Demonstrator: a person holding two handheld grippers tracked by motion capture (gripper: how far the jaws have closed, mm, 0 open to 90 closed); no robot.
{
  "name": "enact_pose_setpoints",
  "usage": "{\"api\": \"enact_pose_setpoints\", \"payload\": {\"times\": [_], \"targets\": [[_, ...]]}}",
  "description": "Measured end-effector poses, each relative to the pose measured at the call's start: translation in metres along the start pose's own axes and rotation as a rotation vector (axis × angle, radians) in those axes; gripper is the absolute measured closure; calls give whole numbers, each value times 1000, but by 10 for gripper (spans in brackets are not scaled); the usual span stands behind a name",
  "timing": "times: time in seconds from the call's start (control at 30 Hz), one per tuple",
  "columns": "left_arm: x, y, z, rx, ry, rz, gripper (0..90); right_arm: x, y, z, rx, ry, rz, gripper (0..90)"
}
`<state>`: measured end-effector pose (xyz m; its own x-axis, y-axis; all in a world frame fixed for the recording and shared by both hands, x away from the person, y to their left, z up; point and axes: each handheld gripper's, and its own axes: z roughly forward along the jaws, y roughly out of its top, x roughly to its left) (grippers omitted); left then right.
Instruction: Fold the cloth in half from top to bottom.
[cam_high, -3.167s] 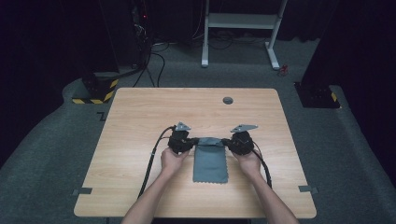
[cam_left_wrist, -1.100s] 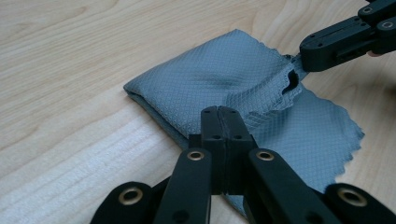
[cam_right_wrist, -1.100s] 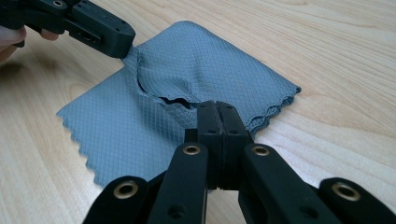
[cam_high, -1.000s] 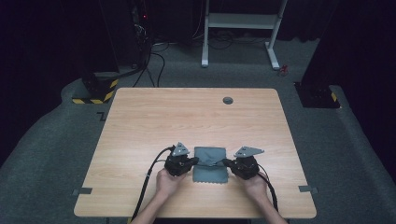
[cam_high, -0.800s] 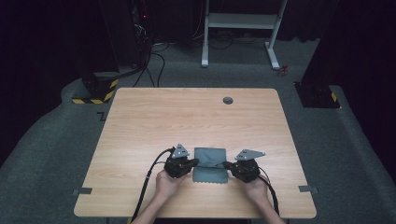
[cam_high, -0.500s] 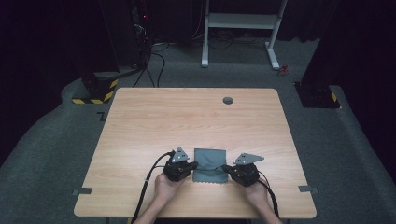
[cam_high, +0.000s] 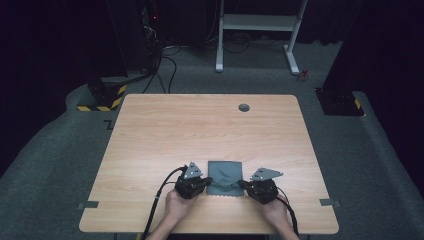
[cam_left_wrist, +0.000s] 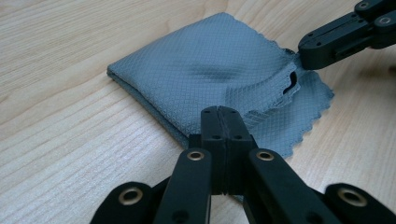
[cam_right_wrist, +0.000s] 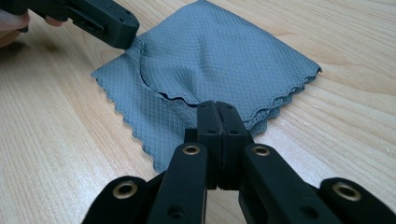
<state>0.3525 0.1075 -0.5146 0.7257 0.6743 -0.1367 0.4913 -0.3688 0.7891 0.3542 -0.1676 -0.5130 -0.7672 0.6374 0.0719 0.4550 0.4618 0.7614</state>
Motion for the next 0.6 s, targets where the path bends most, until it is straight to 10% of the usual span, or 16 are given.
{"api": "enact_pose_setpoints", "payload": {"times": [0.6], "targets": [[-5,-7,-2,5,-12,5,895,4,-9,1,6,-2,-1,888]]}}
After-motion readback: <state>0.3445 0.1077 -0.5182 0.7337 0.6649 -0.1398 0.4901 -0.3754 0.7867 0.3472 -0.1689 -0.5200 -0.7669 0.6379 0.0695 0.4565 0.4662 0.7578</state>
